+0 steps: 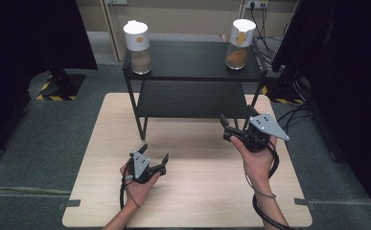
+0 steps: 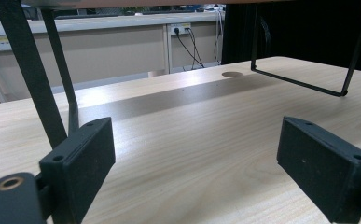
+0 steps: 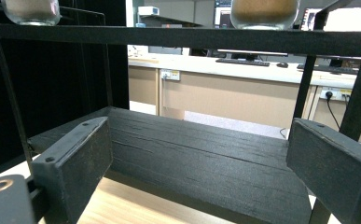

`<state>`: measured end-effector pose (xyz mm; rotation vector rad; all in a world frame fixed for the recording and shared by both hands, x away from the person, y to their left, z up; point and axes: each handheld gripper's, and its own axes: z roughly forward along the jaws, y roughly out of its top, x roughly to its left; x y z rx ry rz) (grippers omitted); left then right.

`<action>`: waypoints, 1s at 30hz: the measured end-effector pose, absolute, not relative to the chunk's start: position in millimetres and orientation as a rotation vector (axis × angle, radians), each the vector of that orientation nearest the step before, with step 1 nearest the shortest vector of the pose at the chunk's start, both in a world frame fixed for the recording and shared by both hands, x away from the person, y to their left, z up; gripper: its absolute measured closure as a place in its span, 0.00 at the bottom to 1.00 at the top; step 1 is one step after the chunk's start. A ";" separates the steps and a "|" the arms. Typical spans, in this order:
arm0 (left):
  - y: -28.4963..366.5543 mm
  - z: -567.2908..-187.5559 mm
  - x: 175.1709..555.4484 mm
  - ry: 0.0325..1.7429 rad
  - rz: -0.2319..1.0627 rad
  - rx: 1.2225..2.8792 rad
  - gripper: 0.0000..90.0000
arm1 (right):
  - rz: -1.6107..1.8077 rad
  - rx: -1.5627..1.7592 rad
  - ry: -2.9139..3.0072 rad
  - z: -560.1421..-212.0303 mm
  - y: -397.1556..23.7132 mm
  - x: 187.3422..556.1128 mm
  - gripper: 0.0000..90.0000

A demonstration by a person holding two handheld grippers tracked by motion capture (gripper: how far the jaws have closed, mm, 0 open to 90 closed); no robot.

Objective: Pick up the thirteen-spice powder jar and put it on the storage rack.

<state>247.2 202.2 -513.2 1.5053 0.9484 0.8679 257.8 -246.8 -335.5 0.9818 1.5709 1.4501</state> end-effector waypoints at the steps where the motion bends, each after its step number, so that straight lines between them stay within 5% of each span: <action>1: 202.2 -513.3 247.2 0.948 0.868 1.505 0.12 | 1.450 0.981 1.566 -337.5 -247.0 257.2 0.08; 30: 201.8 -513.3 247.2 0.948 0.869 1.505 0.12 | 1.418 1.062 1.611 -381.2 -254.4 248.5 0.08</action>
